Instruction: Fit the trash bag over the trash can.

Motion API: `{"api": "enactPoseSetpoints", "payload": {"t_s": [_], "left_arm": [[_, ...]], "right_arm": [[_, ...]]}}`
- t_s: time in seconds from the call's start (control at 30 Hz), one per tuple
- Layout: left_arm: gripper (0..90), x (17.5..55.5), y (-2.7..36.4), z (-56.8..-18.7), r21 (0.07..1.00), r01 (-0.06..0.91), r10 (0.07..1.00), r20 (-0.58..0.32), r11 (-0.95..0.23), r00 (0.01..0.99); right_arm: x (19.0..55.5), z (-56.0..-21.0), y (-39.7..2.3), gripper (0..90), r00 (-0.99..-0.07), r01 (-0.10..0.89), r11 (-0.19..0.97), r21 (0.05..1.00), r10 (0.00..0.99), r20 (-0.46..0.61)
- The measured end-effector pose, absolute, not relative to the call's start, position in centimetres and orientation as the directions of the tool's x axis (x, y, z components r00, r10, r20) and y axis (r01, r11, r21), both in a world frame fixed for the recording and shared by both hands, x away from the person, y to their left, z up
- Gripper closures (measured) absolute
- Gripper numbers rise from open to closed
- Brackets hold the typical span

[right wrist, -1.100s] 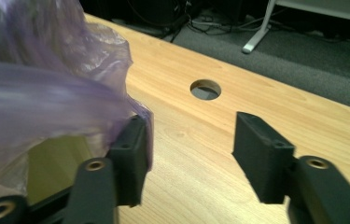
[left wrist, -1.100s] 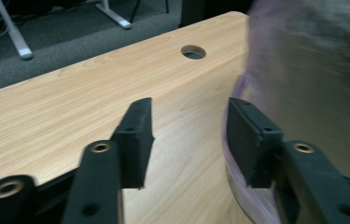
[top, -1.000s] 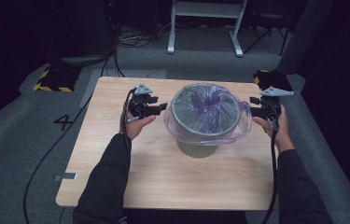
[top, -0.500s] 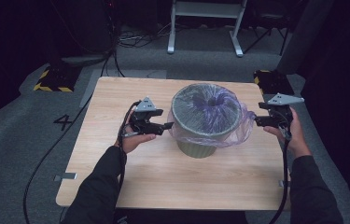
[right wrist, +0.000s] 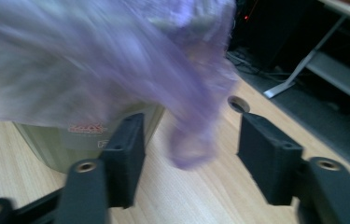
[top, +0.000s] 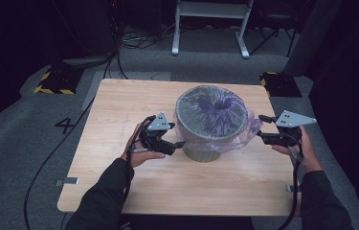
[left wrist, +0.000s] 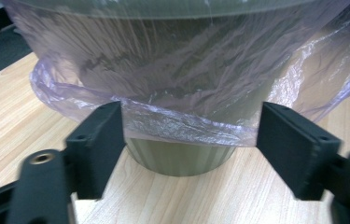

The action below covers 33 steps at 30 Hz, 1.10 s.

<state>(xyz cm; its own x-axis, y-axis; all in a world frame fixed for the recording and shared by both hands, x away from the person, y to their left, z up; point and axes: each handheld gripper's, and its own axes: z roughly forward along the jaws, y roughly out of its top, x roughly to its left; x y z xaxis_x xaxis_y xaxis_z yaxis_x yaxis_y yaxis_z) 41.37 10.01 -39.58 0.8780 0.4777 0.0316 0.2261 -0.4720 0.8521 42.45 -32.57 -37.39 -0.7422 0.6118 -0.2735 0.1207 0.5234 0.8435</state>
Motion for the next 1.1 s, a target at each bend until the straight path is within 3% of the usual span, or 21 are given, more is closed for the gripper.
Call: {"api": "enactPoseSetpoints", "payload": {"t_s": [0.13, 0.27, 0.43, 0.6, 0.87, 1.1], "left_arm": [[43.0, 41.6, 9.6, -39.8, 0.855, 0.221, 0.472, 0.031, -0.47, 0.881], [67.8, 41.7, 9.5, -40.2, 0.843, 0.212, 0.479, 0.06, -0.494, 0.876], [85.2, 41.9, 10.2, -40.6, 0.856, 0.211, 0.487, 0.054, -0.472, 0.872], [89.0, 41.9, 10.3, -41.0, 0.85, 0.223, 0.488, 0.046, -0.478, 0.871], [89.6, 42.4, 10.4, -41.9, 0.827, 0.239, 0.498, 0.056, -0.509, 0.865], [89.6, 43.5, 11.0, -43.6, 0.798, 0.29, 0.528, 0.042, -0.529, 0.848]], "right_arm": [[41.7, -37.6, -31.5, 60.5, -0.755, 0.09, 0.53, 0.843, 0.588, -0.289], [41.5, -37.9, -31.1, 76.3, -0.764, 0.09, 0.521, 0.849, 0.582, -0.277], [41.0, -38.2, -31.2, 77.8, -0.761, 0.098, 0.519, 0.849, 0.589, -0.272], [39.9, -38.4, -32.0, 90.0, -0.771, 0.083, 0.495, 0.865, 0.582, -0.259], [39.8, -40.0, -31.8, 90.0, -0.793, 0.114, 0.548, 0.829, 0.552, -0.255], [41.2, -43.2, -31.3, 90.0, -0.804, 0.229, 0.626, 0.745, 0.553, -0.217]]}}
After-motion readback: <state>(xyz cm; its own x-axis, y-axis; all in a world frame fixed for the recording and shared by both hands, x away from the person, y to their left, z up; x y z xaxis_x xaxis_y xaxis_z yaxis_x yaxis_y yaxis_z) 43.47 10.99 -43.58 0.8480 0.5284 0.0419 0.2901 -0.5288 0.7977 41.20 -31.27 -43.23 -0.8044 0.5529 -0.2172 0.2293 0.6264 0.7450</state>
